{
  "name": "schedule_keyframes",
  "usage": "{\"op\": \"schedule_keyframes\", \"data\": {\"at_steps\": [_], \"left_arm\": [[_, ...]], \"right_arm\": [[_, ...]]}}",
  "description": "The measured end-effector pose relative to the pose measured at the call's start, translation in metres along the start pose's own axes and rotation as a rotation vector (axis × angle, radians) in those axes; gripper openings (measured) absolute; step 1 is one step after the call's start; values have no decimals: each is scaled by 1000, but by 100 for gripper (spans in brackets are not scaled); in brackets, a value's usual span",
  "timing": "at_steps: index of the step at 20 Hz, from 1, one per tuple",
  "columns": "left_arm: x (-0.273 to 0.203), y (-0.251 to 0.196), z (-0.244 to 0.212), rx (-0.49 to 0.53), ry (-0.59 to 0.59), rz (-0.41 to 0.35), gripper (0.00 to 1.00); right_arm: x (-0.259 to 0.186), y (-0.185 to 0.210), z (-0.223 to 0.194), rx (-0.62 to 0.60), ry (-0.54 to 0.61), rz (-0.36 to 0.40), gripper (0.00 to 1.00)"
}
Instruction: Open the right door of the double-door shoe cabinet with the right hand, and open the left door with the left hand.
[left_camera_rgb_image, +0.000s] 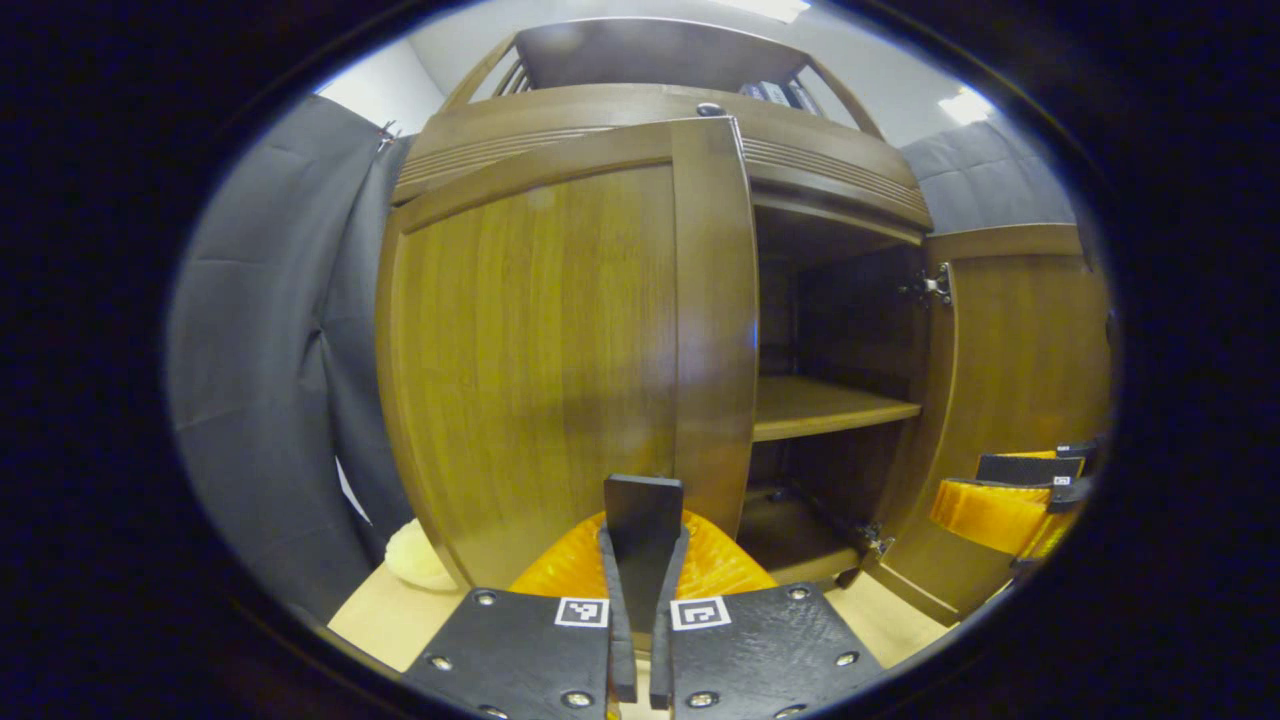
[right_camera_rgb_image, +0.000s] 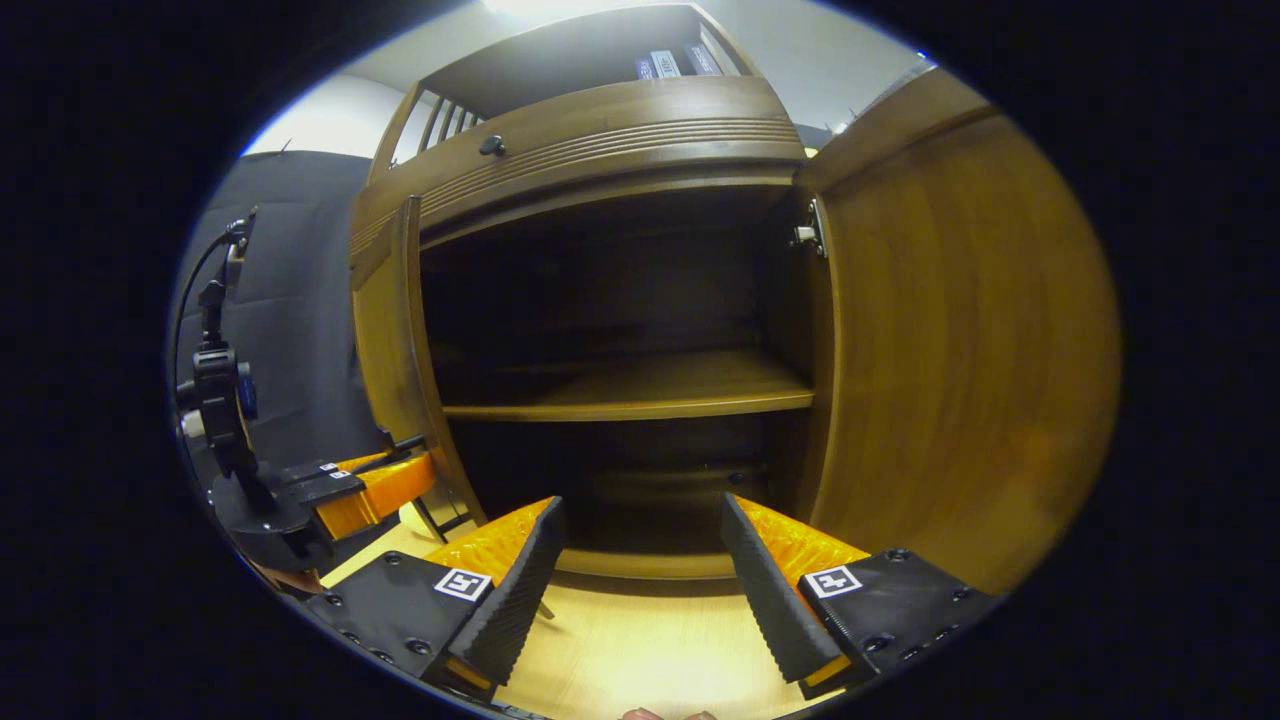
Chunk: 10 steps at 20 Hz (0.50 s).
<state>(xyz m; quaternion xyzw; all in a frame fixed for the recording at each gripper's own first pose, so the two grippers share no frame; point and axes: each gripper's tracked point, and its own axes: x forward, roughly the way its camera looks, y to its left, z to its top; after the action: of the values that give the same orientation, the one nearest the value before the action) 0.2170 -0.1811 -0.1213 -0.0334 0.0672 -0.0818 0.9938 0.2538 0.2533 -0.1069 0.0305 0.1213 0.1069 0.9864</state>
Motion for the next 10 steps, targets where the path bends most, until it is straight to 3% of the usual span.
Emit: {"op": "schedule_keyframes", "data": {"at_steps": [10], "left_arm": [[-68,41,-5,-21,-38,-14,8]], "right_arm": [[-51,8,-8,6,-31,-131,92]]}}
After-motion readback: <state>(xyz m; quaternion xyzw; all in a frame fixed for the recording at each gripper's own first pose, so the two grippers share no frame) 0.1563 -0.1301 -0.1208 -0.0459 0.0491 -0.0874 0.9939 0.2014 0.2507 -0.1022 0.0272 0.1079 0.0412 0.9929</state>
